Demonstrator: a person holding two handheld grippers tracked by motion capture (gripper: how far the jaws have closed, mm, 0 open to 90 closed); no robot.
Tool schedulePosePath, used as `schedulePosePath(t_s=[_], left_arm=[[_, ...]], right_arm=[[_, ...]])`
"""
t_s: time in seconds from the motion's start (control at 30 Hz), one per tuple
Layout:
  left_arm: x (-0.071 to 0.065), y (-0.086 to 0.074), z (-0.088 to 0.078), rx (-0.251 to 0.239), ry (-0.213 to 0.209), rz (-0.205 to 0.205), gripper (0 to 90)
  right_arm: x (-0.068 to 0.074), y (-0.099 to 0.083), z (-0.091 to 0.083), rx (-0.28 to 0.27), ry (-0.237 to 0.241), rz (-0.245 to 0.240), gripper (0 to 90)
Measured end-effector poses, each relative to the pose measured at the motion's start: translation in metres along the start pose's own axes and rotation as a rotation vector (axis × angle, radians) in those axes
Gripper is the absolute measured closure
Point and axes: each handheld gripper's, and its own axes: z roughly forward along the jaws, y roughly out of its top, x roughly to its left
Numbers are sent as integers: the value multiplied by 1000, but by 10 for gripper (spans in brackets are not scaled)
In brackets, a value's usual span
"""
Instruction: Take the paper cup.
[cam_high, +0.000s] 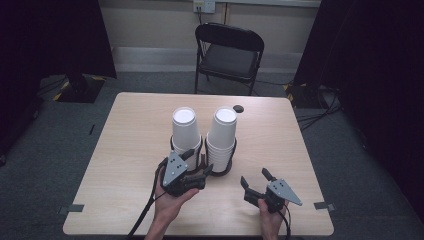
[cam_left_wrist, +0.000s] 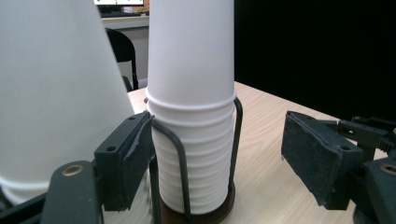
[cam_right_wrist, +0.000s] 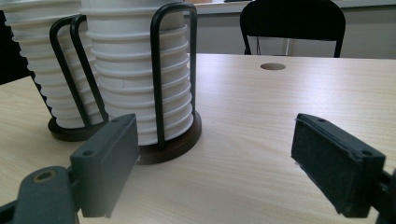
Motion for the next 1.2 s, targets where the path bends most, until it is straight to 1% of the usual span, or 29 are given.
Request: schedulePosePath(t_s=[0.1,0.13,0.17,0.3,0.37,0.53,0.6,0.7,0.73,0.8,0.87,0.93,1.0,1.13,1.2], left_arm=[[-1,4,2,-7,-10,5,254],[-1,7,3,-14,-31,7,259],[-2,8,4,-17,-35,11,269],[-4,14,9,-11,-40,28,268],[-4,17,11,-7,-37,29,258],[-2,27,17,-14,-49,28,249],[-2,31,18,-15,-48,31,245],[-3,39,21,-9,-43,61,243],[-3,42,22,-6,-51,67,243],[-5,48,23,-10,-37,80,243],[-5,53,24,-10,-36,92,243],[-4,58,26,-15,-39,93,243],[-4,60,28,-15,-36,94,243],[-4,69,34,-13,-30,93,242],[-4,73,37,1,-20,99,242]], right_arm=[[0,0,0,2,0,1,146],[0,0,0,4,0,3,147],[0,0,0,4,-1,2,147],[0,0,0,-2,4,2,148],[0,0,0,-3,5,3,148],[0,0,0,-3,3,5,147],[0,0,0,-3,2,7,148],[0,0,0,-3,3,3,148],[0,0,0,-3,3,4,148],[0,0,0,-2,3,4,149],[0,0,0,-2,4,3,149],[0,0,0,-2,3,4,150],[-1,0,0,-2,3,5,150],[0,0,0,-3,3,7,150],[-1,0,0,-3,4,8,150]])
